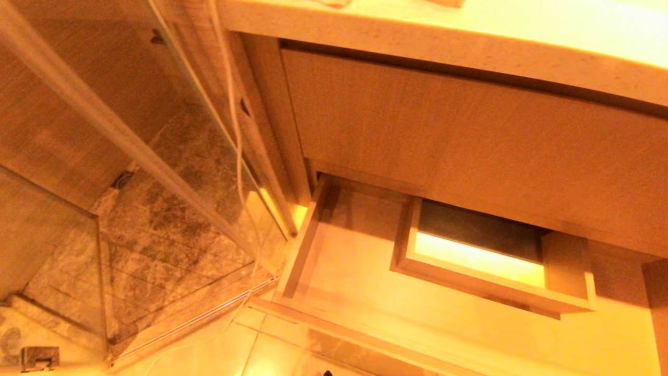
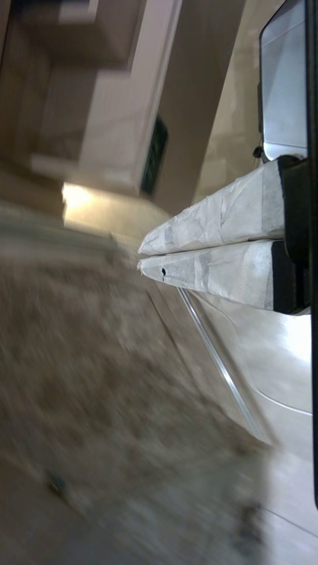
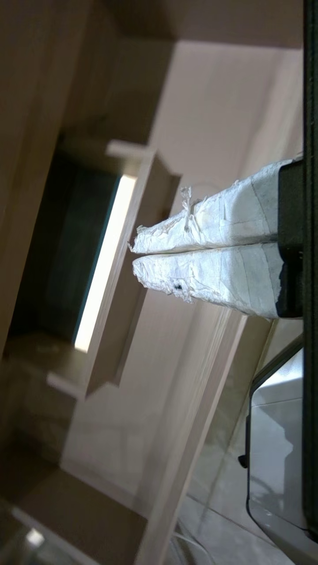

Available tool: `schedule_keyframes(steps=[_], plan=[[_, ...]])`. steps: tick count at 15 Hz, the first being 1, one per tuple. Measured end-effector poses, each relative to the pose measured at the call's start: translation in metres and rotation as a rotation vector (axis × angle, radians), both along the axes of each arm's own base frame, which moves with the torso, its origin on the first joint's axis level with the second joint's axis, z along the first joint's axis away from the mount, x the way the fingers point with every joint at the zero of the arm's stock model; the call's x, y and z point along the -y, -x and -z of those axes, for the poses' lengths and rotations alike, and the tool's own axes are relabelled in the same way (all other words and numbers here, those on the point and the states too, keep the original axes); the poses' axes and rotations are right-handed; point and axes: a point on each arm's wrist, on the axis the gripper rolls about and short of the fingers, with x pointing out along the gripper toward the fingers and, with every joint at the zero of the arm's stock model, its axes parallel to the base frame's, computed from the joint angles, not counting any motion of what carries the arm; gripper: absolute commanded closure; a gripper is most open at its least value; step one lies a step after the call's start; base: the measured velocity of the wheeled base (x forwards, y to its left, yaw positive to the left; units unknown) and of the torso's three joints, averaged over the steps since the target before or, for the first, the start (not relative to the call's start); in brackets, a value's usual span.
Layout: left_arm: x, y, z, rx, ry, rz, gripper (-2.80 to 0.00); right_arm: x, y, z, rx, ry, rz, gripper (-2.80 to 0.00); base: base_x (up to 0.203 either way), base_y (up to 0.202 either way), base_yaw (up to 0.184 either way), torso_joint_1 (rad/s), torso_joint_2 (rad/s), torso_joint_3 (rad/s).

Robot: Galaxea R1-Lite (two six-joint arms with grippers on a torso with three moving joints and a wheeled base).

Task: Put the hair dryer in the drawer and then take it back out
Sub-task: Pick up the hairdryer

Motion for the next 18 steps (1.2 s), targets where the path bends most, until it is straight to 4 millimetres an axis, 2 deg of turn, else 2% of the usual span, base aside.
schedule_keyframes(steps=[6, 12, 18], plan=[[0.0000, 0.0000, 0.0000, 0.000, 0.000, 0.000, 0.00, 0.0000, 0.0000, 0.0000, 0.000, 0.002, 0.001, 0.00, 0.001, 0.009, -0.172, 0.002, 0.00, 0.004], [0.0000, 0.0001, -0.0003, 0.001, 0.000, 0.000, 0.00, 0.0000, 0.0000, 0.0000, 0.000, 0.007, 0.002, 0.00, 0.001, 0.007, -0.160, 0.100, -0.22, -0.123], [0.0000, 0.0000, 0.0000, 0.000, 0.000, 0.001, 0.00, 0.0000, 0.0000, 0.0000, 0.000, 0.009, 0.001, 0.00, 0.000, 0.001, -0.013, 0.006, -0.01, -0.007]])
